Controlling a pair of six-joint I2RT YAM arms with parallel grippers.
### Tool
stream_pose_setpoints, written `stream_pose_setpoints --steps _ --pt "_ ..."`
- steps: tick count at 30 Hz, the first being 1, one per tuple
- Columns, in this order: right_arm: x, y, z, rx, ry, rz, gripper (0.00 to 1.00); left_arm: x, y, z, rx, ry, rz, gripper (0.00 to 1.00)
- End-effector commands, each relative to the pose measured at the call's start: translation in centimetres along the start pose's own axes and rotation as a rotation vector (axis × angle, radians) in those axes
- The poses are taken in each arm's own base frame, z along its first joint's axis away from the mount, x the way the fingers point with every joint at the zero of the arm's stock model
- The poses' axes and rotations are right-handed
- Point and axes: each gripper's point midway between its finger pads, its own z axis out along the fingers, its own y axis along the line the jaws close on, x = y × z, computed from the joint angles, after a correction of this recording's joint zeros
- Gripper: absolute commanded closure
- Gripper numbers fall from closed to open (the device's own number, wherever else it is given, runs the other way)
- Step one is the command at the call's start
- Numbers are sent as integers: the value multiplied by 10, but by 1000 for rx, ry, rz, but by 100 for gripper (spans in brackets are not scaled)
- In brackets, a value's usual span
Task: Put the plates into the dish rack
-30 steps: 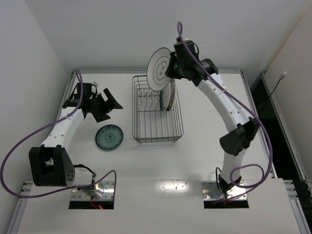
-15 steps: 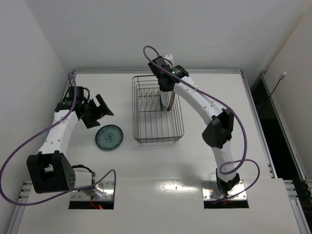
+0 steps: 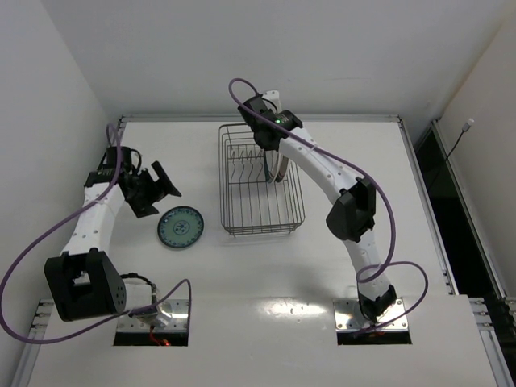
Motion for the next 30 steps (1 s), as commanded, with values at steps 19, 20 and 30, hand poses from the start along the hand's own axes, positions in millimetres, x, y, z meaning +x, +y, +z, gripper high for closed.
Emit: stream_pose_setpoints --steps 19,20,30 --pt "-40 14 -18 -1 -152 42 100 13 22 -4 -55 2 -14 15" --pt "-44 18 -24 -16 -171 42 100 13 22 -4 -55 2 -14 15" --pt "-51 18 -32 34 -226 -20 100 13 21 -4 -59 10 -17 15"
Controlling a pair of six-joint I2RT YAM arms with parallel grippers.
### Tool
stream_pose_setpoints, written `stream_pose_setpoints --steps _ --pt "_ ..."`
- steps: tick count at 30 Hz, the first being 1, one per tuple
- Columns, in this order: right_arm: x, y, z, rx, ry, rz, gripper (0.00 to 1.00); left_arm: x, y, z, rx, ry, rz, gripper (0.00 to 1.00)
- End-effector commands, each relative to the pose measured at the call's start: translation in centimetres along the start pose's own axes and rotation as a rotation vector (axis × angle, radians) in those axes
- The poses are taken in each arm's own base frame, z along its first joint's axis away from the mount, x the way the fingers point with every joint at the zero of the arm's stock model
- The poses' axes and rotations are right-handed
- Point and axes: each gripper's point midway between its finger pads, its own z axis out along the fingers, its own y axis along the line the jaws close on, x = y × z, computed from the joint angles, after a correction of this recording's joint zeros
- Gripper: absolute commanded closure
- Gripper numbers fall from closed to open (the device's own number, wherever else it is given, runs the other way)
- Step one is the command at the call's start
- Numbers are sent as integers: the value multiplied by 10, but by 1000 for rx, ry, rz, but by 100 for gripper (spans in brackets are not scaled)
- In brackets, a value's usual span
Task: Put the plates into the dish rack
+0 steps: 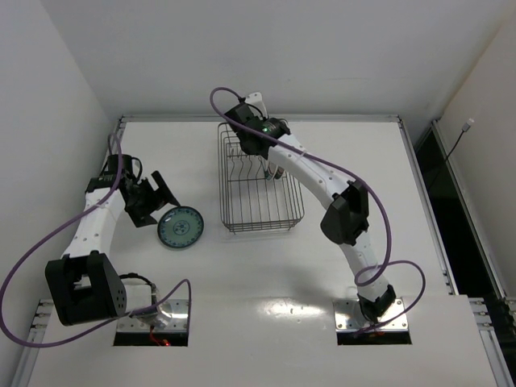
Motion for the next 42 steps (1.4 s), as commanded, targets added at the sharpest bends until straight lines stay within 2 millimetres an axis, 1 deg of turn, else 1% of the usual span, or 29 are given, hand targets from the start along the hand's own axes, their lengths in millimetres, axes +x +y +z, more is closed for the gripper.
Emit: stream_pose_setpoints --steps 1,2,6,13,15,17,19,20,21,23,24,25,26,28,29,30,31,33,34,35,36,37,38,39,40,41,42 --pt "-37 -8 -13 26 -112 63 100 -8 -2 -10 8 -34 9 15" --pt "-39 -7 -12 24 -118 69 100 -8 -2 -10 8 -34 9 15" --pt "-33 -8 -5 60 -111 46 100 -8 -2 -10 8 -34 19 15" --pt "-34 -12 -5 81 -116 47 100 -7 -1 -8 4 -26 16 15" --pt "-29 -6 -1 64 -104 39 100 -7 -1 -8 4 -26 16 15" --pt "-23 0 2 50 -86 33 100 -7 -1 -8 4 -26 16 15" --pt "-9 9 15 21 -45 21 100 -7 -1 -8 4 -26 16 15" --pt "-7 12 15 6 -34 30 100 -9 1 -8 1 -29 8 15" --pt "1 15 22 -5 -8 36 100 -9 1 -8 1 -29 8 15" --pt "14 23 27 -29 27 34 100 -7 2 -8 -3 -21 15 15" --pt "14 20 30 -33 34 40 100 -4 4 -7 -6 -13 13 15" --pt "24 22 34 -26 57 19 100 -6 6 -7 -9 -17 5 15" --pt "30 28 37 -44 73 24 100 -6 6 -7 -9 -17 4 15" --pt "36 26 39 -56 103 34 100 -4 7 -7 -13 -9 11 15" --pt "42 33 39 -85 126 40 100 -1 9 -6 -17 -1 9 15" --pt "46 33 40 -83 133 35 100 0 7 -6 -7 4 9 15" --pt "47 33 42 -98 144 56 99 2 11 -4 -14 9 -2 15" --pt "47 30 38 -119 157 75 94 11 12 0 1 43 -10 15" --pt "47 32 38 -128 162 85 92 13 16 1 -5 48 -21 15" --pt "48 34 37 -141 167 86 88 17 21 3 -15 60 -35 15" --pt "42 28 36 -138 159 99 85 18 21 5 -6 63 -36 15" --pt "41 29 34 -149 163 100 81 19 25 6 -13 66 -49 15" --pt "40 28 30 -158 166 101 72 20 29 7 -20 70 -65 14" --pt "31 25 25 -164 149 123 68 25 32 10 -26 84 -70 11" --pt "33 26 24 -169 160 118 64 21 40 9 -58 66 -80 10" --pt "27 23 19 -174 147 127 61 20 43 10 -81 56 -90 9" --pt "22 19 14 -176 140 133 55 20 51 8 -112 55 -116 9"
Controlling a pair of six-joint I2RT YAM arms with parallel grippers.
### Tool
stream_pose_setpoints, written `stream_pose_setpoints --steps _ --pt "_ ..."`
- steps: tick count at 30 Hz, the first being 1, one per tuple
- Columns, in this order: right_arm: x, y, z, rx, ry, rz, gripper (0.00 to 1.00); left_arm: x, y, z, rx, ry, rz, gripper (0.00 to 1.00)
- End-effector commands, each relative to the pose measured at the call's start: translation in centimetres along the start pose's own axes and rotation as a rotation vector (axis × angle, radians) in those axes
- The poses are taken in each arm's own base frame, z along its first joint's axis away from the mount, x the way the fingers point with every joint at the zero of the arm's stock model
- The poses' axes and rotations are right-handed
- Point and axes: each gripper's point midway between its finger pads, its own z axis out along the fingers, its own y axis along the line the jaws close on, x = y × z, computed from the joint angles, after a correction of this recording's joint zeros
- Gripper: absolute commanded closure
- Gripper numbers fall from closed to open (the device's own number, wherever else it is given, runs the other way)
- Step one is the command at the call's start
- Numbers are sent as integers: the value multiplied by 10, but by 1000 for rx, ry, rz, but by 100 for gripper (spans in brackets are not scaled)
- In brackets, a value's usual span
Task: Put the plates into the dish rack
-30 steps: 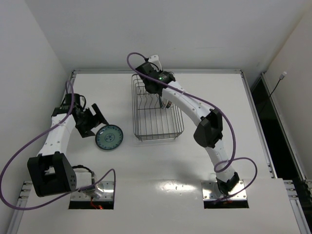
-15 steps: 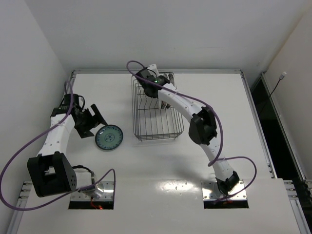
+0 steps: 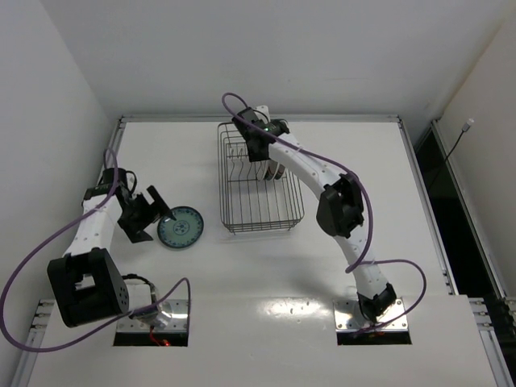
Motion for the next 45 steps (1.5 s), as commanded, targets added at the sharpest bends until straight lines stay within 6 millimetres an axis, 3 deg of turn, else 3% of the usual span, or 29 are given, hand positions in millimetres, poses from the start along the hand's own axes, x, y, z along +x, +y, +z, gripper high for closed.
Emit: stream_pose_setpoints --steps 1,6,8,12,14,15,18,19,20,21,23,25,26,34,36,39,45 --pt "-36 -8 -51 -64 -72 73 53 -9 20 -6 -81 -52 -63 6" --pt "-47 -25 -84 -71 -89 75 39 -12 25 -16 -125 -112 -132 1" --pt "-54 -31 -110 -104 -122 89 34 -12 26 -16 -133 -117 -142 1" --pt "-64 -39 -153 -210 -167 116 28 11 30 2 -111 -50 -205 1" --pt "-54 -41 -161 -241 -152 100 28 28 27 19 -46 0 -232 1" --pt "-56 -47 -178 -272 -167 110 28 44 32 29 -39 42 -242 1" --pt "-39 -46 -184 -324 -147 102 28 51 26 46 32 49 -294 1" --pt "-25 -51 -188 -334 -130 94 28 65 32 56 34 78 -319 1" --pt "-19 -53 -190 -342 -126 93 28 61 29 64 66 57 -346 1" --pt "-4 -59 -180 -326 -104 90 28 75 32 71 81 96 -384 1" --pt "0 -70 -195 -338 -133 104 28 73 27 80 129 88 -412 5" --pt "12 -77 -193 -337 -119 104 28 73 28 85 133 83 -419 8" --pt "14 -80 -196 -338 -122 105 28 74 29 88 131 86 -429 8" --pt "22 -99 -212 -327 -131 126 28 59 31 102 125 68 -456 38" --pt "19 -103 -220 -335 -152 135 28 53 33 101 118 49 -471 38" --pt "17 -112 -225 -322 -165 148 28 39 37 100 105 9 -494 47" --pt "19 -124 -223 -298 -154 162 28 22 36 97 94 -39 -523 47"
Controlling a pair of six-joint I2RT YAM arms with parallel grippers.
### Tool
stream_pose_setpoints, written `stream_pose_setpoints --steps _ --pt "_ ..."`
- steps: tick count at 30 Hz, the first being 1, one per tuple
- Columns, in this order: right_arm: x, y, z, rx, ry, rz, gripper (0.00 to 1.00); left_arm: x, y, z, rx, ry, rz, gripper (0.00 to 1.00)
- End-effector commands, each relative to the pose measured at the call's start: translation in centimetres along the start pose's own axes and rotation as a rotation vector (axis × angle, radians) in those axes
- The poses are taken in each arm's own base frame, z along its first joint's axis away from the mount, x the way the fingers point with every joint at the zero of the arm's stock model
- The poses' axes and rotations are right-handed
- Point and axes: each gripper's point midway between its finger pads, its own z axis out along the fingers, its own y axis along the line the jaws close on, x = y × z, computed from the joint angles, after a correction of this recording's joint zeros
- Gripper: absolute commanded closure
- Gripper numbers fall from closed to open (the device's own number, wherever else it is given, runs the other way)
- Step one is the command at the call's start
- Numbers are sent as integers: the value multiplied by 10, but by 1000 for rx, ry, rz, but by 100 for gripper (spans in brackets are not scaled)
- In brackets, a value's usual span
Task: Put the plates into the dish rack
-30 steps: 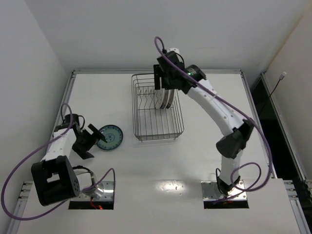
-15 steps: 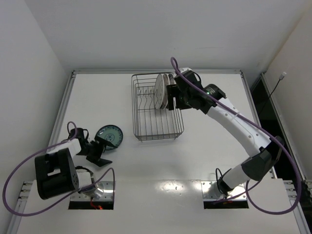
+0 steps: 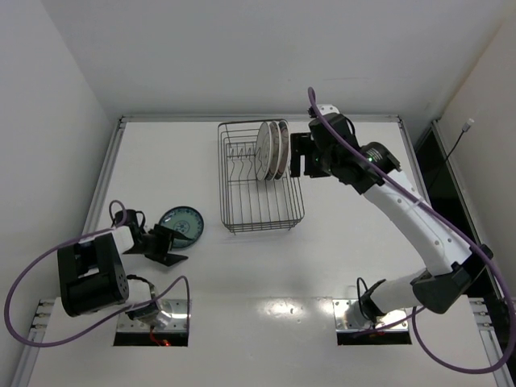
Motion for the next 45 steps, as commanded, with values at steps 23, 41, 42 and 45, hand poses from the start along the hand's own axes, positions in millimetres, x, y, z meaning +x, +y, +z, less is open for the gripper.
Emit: stream_pose_setpoints --steps 23,41,42,45 --pt "-30 -42 -3 64 -29 5 28 -82 -2 -12 -65 -373 137 100" --pt "18 96 14 -890 156 129 27 4 -172 -108 568 -304 633 100" --pt "23 103 16 -918 170 127 25 10 -173 -106 583 -284 640 100" --pt "35 114 26 -946 207 147 25 38 -174 -94 625 -210 672 100"
